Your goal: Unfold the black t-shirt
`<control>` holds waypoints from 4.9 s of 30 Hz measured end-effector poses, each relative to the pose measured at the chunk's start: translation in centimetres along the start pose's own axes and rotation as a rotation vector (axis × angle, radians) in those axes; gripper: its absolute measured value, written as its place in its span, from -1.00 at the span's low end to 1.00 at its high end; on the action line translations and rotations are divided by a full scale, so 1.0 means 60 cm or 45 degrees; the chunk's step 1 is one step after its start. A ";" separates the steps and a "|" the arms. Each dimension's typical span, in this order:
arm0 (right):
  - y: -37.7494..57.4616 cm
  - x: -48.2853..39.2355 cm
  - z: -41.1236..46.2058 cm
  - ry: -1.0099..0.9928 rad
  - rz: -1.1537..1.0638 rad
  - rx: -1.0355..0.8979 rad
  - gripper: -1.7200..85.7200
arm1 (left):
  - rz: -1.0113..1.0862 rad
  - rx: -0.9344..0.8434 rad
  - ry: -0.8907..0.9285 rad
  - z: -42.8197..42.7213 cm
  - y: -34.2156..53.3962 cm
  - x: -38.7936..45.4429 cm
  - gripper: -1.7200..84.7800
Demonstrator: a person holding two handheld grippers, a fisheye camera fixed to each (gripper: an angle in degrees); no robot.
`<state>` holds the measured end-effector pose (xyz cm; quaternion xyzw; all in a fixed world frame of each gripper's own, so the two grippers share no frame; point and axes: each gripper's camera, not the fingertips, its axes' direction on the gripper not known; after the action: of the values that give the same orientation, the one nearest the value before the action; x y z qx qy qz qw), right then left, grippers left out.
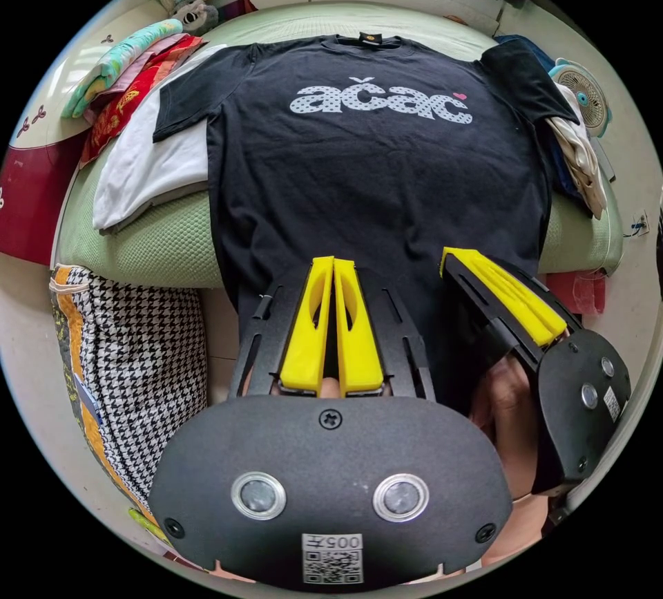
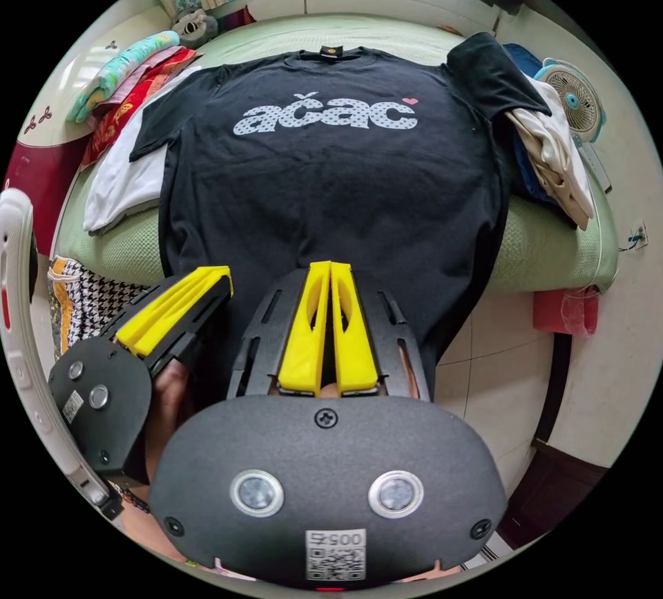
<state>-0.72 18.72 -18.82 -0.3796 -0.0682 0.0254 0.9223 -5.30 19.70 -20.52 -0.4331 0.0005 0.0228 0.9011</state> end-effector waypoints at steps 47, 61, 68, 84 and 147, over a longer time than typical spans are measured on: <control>-0.007 -0.053 -0.003 0.055 -0.059 -0.022 -0.98 | -0.015 0.010 0.022 0.001 0.001 -0.012 -0.97; -0.012 -0.077 -0.001 0.115 -0.020 -0.044 -0.98 | 0.014 0.001 0.070 0.002 0.001 -0.028 -0.96; -0.013 -0.093 0.003 0.150 -0.035 -0.060 -0.99 | 0.043 -0.012 0.061 0.004 0.000 -0.030 -0.96; 0.013 -0.083 -0.009 0.121 -0.035 -0.018 -0.99 | -0.013 0.031 0.060 -0.008 0.031 -0.035 -0.96; 0.020 -0.007 -0.048 -0.018 -0.057 0.024 -0.99 | 0.029 0.080 0.079 -0.021 0.076 -0.109 -0.97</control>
<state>-0.69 17.52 -21.72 -0.3691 -0.0830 0.0082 0.9256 -11.98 21.30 -24.71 -0.4049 0.0341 0.0194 0.9135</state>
